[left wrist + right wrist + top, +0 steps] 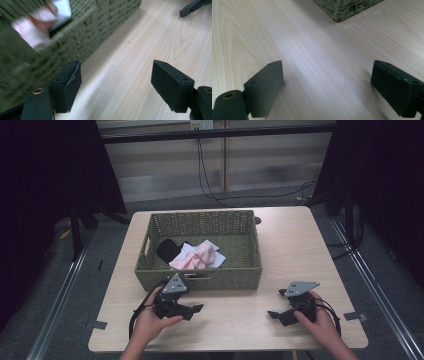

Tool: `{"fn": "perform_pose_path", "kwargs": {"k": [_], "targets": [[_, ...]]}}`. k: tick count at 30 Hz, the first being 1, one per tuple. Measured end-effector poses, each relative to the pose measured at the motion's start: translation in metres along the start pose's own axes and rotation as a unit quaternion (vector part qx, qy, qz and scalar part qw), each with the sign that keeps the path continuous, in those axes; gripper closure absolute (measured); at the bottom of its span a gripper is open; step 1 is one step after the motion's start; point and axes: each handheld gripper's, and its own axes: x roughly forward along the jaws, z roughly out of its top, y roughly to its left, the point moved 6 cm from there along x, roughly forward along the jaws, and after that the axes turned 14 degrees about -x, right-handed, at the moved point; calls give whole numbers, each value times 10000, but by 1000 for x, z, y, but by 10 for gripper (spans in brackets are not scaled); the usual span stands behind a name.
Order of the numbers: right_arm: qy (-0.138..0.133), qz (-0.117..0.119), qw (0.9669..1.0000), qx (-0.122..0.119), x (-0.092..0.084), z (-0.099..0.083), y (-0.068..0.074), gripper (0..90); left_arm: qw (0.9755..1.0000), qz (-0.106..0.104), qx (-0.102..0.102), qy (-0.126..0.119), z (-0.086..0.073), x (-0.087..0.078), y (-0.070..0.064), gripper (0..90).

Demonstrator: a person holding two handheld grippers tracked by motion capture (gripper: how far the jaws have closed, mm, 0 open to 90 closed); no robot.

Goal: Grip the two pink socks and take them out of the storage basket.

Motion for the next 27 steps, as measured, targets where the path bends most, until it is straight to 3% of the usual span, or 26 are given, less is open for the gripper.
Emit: {"fn": "perform_pose_path", "kwargs": {"k": [8,27], "targets": [[-3,0,10000,-11,0,0,0,104,9997,-184,-136,49,15,-11,2,243],[-2,-1,10000,-12,0,0,0,105,9994,-255,-215,119,49,-34,4,245]]}}
